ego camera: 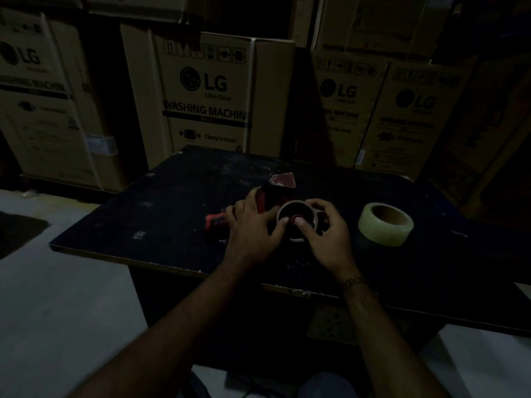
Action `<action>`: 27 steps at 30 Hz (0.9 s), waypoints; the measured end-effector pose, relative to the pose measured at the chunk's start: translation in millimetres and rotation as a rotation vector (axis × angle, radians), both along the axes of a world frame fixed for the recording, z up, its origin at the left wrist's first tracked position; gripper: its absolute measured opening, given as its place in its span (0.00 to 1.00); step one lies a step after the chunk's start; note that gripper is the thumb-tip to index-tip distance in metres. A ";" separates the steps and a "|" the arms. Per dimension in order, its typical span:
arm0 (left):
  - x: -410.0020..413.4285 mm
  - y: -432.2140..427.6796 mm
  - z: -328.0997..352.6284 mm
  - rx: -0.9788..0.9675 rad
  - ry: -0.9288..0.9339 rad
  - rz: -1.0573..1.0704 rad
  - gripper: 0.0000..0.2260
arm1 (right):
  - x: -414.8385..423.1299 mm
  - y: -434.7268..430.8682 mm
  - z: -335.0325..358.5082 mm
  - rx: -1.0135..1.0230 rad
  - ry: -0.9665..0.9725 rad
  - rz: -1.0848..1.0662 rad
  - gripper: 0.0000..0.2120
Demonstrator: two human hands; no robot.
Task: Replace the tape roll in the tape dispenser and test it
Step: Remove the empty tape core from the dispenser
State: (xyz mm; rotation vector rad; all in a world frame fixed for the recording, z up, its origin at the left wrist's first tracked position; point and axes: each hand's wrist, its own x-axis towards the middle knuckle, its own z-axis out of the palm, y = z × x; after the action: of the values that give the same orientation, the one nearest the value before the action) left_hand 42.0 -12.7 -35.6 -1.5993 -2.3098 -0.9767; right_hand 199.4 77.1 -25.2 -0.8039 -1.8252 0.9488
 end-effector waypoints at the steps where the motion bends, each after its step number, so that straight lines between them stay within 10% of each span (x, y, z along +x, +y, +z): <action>1: 0.1 -0.4 0.0 0.008 -0.001 -0.002 0.22 | 0.1 0.3 -0.5 -0.015 -0.005 -0.003 0.22; 27: 5.9 -0.1 3.6 0.094 0.110 0.052 0.19 | -9.5 -12.8 13.6 -0.138 -0.018 -0.157 0.28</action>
State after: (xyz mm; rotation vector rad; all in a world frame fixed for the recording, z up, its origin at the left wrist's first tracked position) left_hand 47.9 -12.8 -32.0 -1.5097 -2.1878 -0.9452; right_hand 189.8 64.3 -11.6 -1.0283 -1.6982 0.9760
